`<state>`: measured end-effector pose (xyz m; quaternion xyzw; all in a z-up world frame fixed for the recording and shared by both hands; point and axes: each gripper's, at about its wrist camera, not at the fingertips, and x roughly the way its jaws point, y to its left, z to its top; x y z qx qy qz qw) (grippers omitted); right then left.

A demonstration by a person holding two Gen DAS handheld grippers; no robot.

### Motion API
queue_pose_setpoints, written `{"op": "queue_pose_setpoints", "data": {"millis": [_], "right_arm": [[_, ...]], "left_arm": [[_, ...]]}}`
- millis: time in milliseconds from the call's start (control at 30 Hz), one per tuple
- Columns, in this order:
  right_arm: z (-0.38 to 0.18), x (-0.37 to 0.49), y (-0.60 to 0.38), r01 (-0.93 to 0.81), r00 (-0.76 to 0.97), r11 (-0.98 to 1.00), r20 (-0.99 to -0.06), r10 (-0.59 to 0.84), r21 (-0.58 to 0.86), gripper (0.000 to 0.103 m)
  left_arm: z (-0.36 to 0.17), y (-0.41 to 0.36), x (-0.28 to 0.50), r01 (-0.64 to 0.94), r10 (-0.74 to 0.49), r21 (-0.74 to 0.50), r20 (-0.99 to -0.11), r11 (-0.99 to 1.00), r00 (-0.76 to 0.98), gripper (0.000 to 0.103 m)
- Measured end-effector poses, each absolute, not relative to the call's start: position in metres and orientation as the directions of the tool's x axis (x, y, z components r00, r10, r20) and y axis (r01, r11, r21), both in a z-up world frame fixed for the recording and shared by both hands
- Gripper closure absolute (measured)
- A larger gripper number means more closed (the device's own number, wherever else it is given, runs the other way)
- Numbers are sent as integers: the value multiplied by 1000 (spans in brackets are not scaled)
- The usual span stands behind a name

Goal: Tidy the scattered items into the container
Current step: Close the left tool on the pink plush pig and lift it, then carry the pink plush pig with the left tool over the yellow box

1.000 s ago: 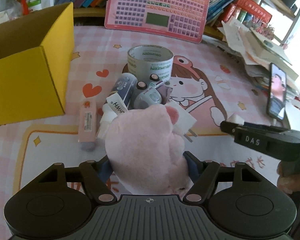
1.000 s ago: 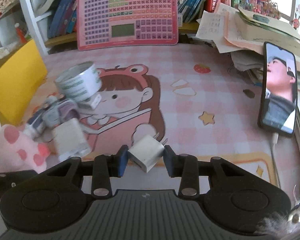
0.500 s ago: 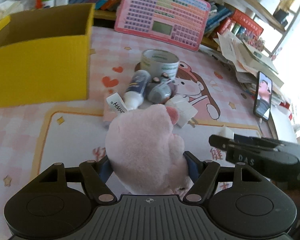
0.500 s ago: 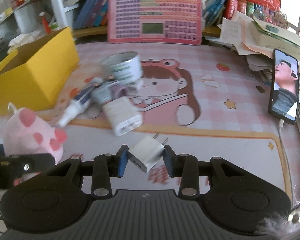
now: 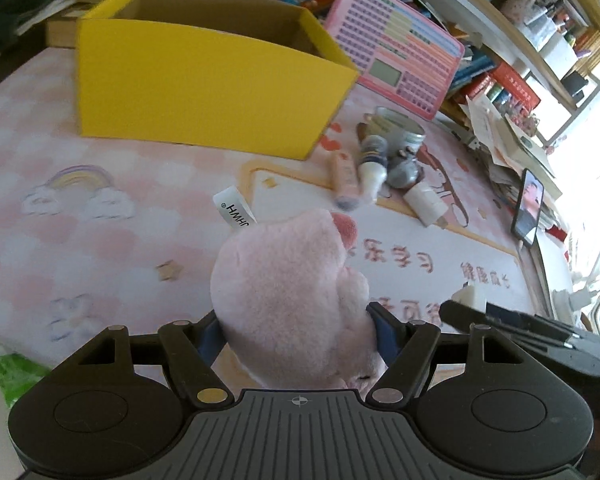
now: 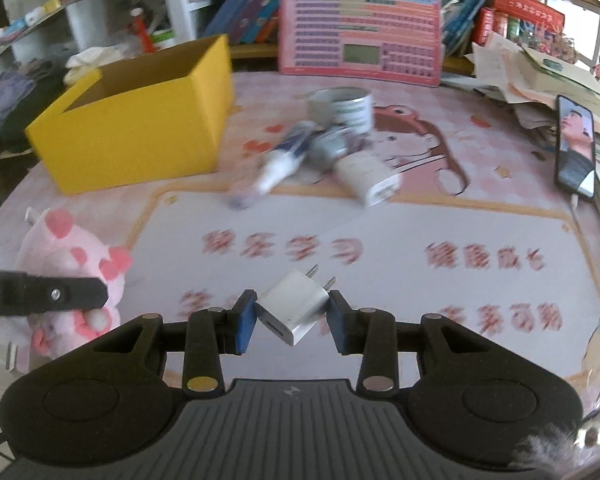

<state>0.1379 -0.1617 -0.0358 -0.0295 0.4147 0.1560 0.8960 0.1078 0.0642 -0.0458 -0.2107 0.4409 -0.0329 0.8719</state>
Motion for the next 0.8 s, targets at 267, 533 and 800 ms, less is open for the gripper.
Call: {"op": "queue_pose_setpoints", "data": {"millis": [267,533,800], "right_arm": [[-34,96,-114,-328,609,941,-742,280,86,67],[-29,75,-74,-402,601,913,-733,318,66,67],[-26,73,-43,-456,593,889,-730,339,42,67]], "left_arm": [[-40,102,78,-98,-238,-381,-738,919,632,30],[-31,125,59,-54,-180,-288,-722,956,668,29],[-29,147,51,-59,-159,-271,-713,961,683,29]]}}
